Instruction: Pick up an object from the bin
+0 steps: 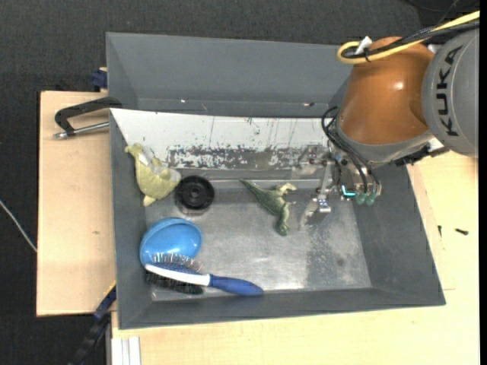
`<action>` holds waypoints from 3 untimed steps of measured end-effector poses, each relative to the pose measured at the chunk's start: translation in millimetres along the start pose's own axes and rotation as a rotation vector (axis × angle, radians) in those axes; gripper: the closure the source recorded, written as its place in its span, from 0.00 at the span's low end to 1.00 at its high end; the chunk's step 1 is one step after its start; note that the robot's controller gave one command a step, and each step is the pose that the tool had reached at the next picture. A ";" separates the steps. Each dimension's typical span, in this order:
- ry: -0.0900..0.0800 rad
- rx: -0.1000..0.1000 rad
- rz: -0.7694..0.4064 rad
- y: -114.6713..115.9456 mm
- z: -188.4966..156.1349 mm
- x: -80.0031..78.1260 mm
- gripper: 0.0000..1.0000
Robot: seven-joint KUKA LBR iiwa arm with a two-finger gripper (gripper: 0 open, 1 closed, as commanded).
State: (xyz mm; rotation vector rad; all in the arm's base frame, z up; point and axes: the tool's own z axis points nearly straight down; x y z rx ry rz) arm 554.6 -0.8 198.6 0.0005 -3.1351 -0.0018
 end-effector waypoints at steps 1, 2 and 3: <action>-0.017 -0.001 0.152 17.6 100.6 -14.8 0.00; -0.013 -0.002 0.313 23.4 93.5 -35.2 0.00; -0.009 -0.001 0.317 26.1 97.8 -34.9 0.00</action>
Offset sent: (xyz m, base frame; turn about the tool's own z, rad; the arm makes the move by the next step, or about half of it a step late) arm 0.0138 0.0207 -0.1286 0.1713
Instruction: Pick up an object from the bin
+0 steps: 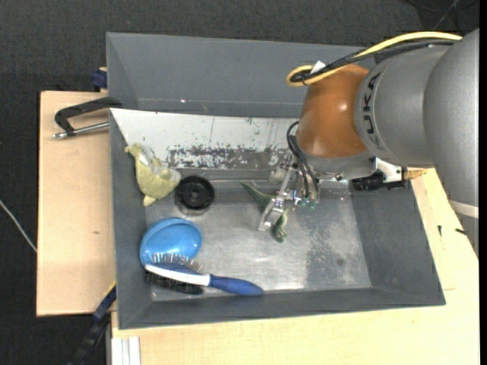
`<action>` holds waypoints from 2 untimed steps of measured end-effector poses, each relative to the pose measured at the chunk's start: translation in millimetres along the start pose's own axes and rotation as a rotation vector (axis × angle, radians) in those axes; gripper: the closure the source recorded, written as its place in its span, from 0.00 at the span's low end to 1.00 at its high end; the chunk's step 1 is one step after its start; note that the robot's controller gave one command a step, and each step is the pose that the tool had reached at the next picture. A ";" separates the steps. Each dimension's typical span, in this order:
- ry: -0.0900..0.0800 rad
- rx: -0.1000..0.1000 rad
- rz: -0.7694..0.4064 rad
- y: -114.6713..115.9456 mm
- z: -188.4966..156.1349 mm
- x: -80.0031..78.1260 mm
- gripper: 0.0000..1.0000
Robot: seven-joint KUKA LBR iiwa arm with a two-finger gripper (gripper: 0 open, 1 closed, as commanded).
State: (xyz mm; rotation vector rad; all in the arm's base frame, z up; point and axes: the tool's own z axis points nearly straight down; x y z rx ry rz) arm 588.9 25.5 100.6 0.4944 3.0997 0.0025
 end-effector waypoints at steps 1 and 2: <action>0.000 -0.002 0.090 -6.7 26.0 5.7 0.00; -0.001 -0.001 0.089 -5.5 24.8 4.8 0.00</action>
Offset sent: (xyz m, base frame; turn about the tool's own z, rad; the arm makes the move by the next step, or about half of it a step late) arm -0.0101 -0.0063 -0.0306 0.0934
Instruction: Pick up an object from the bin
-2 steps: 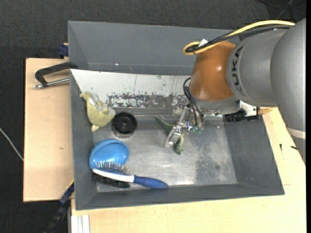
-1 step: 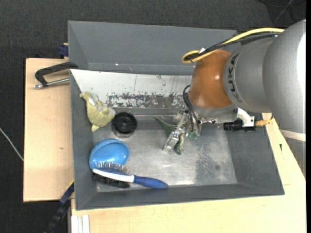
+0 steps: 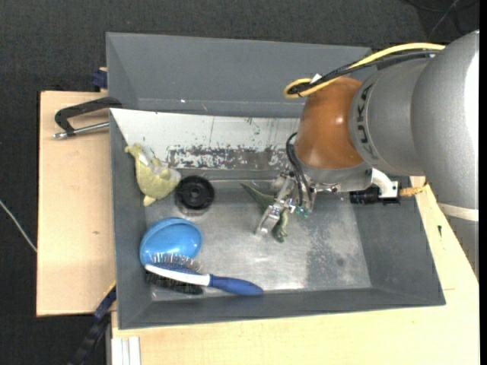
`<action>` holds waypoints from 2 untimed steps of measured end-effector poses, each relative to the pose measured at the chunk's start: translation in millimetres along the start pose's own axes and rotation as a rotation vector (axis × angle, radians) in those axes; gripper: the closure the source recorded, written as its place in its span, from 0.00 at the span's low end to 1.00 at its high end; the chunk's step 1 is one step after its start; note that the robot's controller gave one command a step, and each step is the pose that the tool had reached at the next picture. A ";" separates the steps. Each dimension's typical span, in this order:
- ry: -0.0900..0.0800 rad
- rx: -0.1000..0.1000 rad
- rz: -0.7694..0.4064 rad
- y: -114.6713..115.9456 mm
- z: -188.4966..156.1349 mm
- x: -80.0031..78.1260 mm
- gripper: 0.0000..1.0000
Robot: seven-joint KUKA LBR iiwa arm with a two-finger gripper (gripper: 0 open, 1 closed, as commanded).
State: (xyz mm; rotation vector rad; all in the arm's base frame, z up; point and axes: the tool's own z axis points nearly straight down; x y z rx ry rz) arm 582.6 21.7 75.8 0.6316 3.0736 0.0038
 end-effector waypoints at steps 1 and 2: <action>0.005 -0.001 -0.001 1.6 -3.2 -0.1 1.00; -0.009 -0.003 -0.003 3.8 -122.8 -2.8 1.00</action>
Offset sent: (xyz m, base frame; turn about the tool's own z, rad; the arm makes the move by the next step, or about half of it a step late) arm 0.0000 0.0000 0.0000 0.0000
